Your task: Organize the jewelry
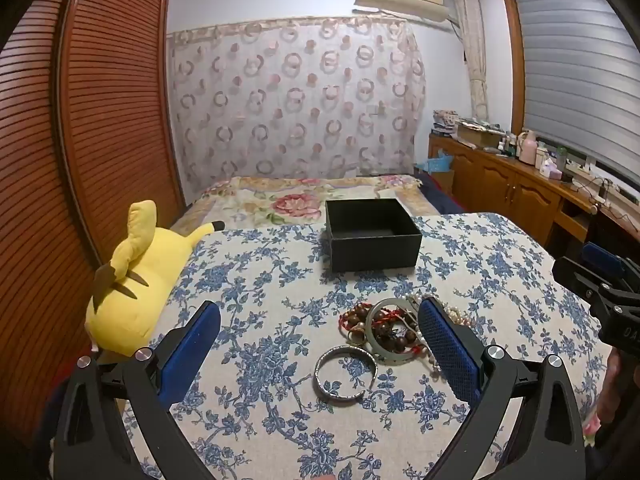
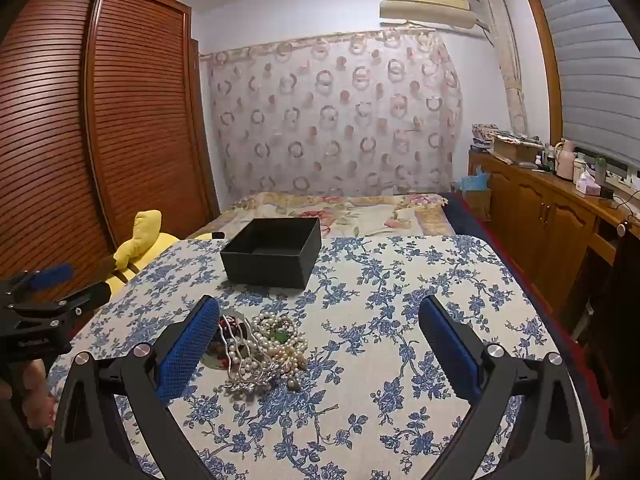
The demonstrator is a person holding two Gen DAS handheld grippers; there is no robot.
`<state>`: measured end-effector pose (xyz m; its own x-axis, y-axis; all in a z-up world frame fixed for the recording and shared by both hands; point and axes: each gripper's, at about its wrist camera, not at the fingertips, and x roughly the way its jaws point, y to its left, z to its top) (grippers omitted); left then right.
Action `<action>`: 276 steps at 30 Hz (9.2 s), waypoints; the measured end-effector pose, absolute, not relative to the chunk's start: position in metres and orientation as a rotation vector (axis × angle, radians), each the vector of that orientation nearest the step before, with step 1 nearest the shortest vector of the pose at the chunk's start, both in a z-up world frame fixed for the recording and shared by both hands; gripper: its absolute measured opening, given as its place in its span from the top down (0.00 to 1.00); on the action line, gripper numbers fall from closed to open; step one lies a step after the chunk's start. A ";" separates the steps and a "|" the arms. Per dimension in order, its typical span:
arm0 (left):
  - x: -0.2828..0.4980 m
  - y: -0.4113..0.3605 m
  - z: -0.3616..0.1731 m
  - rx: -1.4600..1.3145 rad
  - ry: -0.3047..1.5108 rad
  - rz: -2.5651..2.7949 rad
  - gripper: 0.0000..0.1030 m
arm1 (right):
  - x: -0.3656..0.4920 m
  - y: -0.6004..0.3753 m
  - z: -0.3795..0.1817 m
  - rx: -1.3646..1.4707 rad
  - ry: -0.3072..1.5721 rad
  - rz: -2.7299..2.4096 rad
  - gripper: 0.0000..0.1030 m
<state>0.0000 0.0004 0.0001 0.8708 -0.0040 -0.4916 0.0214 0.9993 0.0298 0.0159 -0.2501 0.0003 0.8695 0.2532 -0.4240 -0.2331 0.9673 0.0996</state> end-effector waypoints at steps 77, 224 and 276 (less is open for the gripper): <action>0.003 0.001 0.012 0.033 0.491 -0.007 0.07 | 0.013 -0.249 0.002 0.046 0.443 0.258 0.02; 0.234 -0.020 -0.032 0.017 0.767 -0.291 0.46 | 0.238 -0.202 0.014 -0.155 0.553 0.671 0.35; 0.122 0.026 -0.057 -0.022 0.764 -0.227 0.38 | 0.187 -0.197 -0.035 -0.195 0.707 0.619 0.42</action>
